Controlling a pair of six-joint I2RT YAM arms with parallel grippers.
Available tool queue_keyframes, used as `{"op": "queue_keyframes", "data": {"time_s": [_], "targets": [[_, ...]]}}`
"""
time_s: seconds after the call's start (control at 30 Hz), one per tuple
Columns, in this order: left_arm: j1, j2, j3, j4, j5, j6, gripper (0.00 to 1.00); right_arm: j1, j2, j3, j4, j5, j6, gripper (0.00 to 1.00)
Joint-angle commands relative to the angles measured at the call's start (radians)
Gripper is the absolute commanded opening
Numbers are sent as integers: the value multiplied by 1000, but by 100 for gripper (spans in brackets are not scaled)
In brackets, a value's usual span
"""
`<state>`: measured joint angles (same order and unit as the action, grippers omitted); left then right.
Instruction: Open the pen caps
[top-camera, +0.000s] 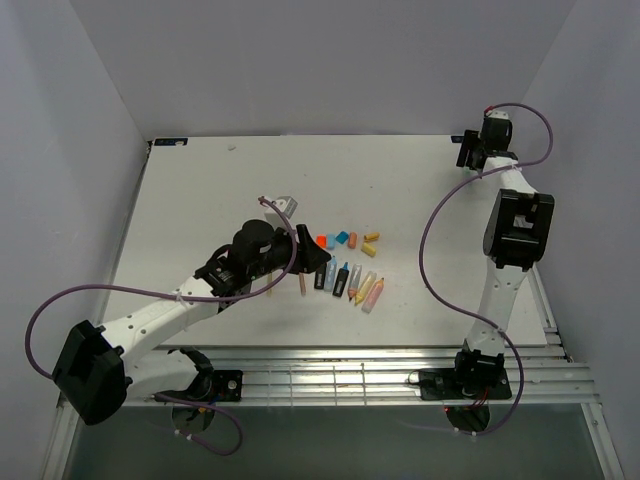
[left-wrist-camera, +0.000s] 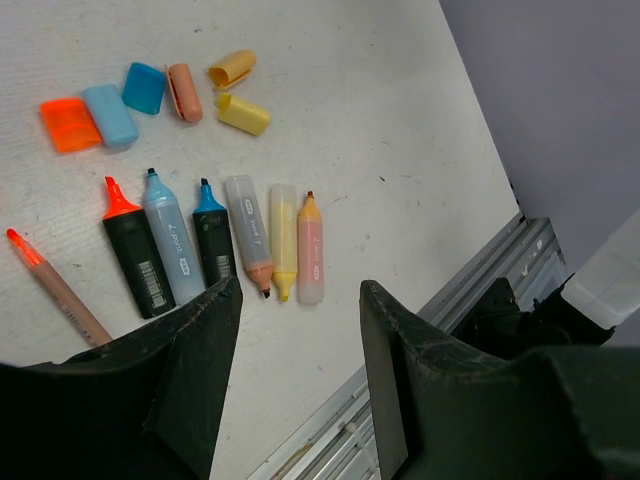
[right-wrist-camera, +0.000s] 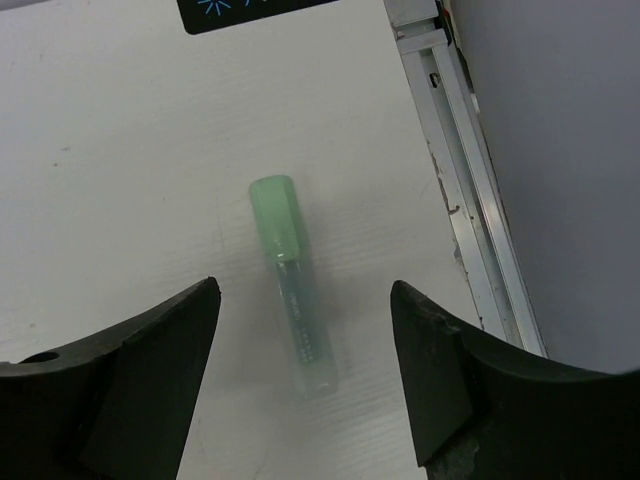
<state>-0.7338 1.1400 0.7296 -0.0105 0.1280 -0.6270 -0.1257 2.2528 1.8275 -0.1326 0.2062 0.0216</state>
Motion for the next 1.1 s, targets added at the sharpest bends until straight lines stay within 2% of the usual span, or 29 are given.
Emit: {"op": "queue_keyframes", "data": {"time_s": [0.0, 0.2, 0.57, 0.67, 0.7, 0.77, 0.8, 0.93, 1.07], "targets": [[5, -14, -9, 53, 51, -19, 61, 6, 51, 78, -48, -48, -52, 74], [5, -16, -18, 35, 39, -13, 61, -5, 105, 102, -48, -117, -66, 64], [5, -19, -32, 49, 58, -20, 61, -26, 188, 217, -160, -131, -63, 59], [5, -23, -35, 43, 61, -22, 61, -29, 202, 236, -217, -119, -60, 53], [7, -25, -36, 43, 61, -23, 61, -31, 202, 236, -240, -116, -60, 44], [5, -34, -39, 35, 61, -28, 61, -31, 200, 227, -257, -97, -60, 36], [5, -36, -41, 30, 62, -30, 61, -31, 200, 222, -263, -94, -58, 25], [5, -54, -30, -14, 68, -49, 61, -29, 172, 188, -275, -122, -29, 8], [5, -83, -22, -61, 93, -79, 61, -12, 79, 156, -274, -186, 92, 8]]}}
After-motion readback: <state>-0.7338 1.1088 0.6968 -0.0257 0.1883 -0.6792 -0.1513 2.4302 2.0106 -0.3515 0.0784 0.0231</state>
